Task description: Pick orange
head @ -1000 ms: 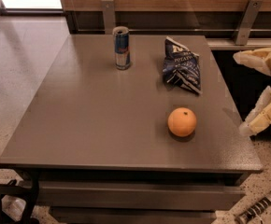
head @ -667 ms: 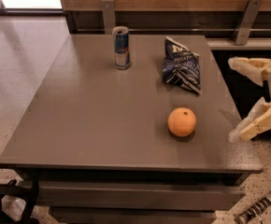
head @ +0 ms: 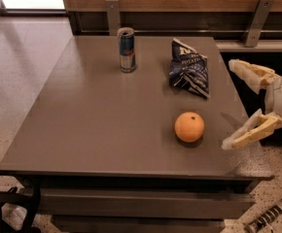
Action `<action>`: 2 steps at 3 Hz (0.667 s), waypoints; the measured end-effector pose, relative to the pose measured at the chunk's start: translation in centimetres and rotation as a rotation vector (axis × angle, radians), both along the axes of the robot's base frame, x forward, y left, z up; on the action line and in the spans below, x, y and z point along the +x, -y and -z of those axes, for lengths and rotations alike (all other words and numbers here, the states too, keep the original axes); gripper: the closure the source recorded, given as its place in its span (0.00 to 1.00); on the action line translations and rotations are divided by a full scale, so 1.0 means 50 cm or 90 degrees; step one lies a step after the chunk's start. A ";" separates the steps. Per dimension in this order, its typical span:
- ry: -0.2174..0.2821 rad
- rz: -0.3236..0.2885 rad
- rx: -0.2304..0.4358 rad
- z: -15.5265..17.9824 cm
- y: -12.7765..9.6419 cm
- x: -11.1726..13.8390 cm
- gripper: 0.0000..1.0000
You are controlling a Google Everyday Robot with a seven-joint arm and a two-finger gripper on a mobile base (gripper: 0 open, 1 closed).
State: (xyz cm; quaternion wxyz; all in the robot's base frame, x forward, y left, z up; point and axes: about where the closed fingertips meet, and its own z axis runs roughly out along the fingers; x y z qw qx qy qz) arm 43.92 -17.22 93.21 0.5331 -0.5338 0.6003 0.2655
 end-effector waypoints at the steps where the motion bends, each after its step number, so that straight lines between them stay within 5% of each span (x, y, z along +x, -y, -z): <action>1: -0.002 0.002 -0.001 0.002 -0.001 0.001 0.00; 2: -0.004 0.007 -0.005 0.012 -0.006 0.005 0.00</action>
Offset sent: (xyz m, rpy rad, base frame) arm 0.0049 0.0004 -0.0133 -0.0129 0.0133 -0.0312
